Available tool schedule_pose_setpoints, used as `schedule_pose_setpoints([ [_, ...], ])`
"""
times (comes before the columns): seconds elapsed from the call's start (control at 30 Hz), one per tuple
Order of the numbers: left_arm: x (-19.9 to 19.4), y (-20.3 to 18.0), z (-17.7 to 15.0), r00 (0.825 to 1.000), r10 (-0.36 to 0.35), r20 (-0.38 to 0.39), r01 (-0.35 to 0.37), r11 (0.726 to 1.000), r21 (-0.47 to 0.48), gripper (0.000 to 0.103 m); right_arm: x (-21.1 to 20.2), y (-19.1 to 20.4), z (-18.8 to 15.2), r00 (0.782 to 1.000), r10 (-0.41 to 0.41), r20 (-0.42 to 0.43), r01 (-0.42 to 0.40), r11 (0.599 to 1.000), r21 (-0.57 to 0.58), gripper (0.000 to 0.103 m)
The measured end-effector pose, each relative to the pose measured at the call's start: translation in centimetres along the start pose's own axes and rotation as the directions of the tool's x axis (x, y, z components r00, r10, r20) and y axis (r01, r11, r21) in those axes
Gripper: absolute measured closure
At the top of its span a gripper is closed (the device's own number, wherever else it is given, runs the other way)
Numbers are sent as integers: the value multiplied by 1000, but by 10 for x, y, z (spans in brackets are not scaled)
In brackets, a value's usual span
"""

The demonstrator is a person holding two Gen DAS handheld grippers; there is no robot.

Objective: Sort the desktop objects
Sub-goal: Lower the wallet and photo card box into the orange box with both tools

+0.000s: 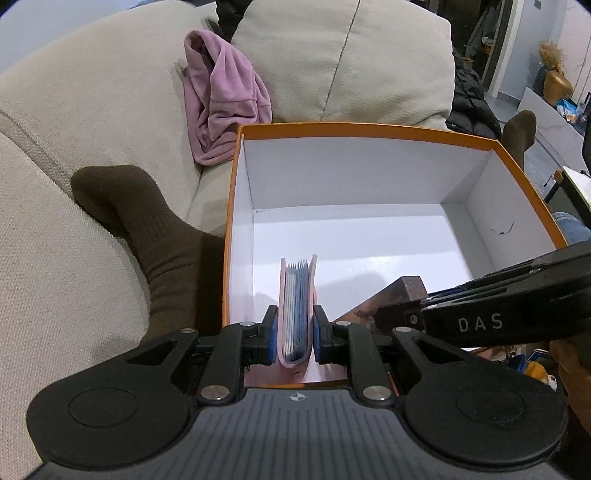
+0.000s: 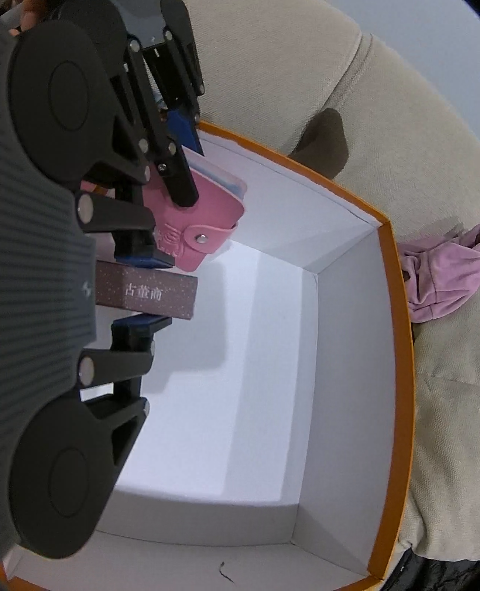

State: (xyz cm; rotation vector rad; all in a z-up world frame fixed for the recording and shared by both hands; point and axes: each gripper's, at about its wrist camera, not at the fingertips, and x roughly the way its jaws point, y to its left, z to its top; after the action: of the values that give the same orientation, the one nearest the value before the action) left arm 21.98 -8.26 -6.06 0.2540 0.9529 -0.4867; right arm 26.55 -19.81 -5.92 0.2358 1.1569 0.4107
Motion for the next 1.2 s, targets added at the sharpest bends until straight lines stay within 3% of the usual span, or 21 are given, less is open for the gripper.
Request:
schedule_pose_setpoints([
  [0.43,-1,5,0,1000,-24,9,24,1000,-1,83,-3,1,0,1000,24,11,-24,1000,3,79],
  [0.7,-10,11,-3,998,-68,11,68,998,4,83,5,2,0,999,42,20,-43,998,50,79],
  [0.8,-18,21,-2,994,-110,21,111,993,-34,83,3,0,-1,999,47,22,-49,997,66,79],
  [0.93,-32,33,-4,987,-146,60,150,986,-72,83,2,-2,-1,998,52,27,-54,995,89,79],
  [1.1,-57,49,-6,967,-166,194,193,973,-127,82,0,2,7,998,29,48,-34,993,110,79],
  [1.2,-54,56,-4,972,-150,183,181,970,-164,82,5,8,11,999,-10,32,6,993,115,79],
])
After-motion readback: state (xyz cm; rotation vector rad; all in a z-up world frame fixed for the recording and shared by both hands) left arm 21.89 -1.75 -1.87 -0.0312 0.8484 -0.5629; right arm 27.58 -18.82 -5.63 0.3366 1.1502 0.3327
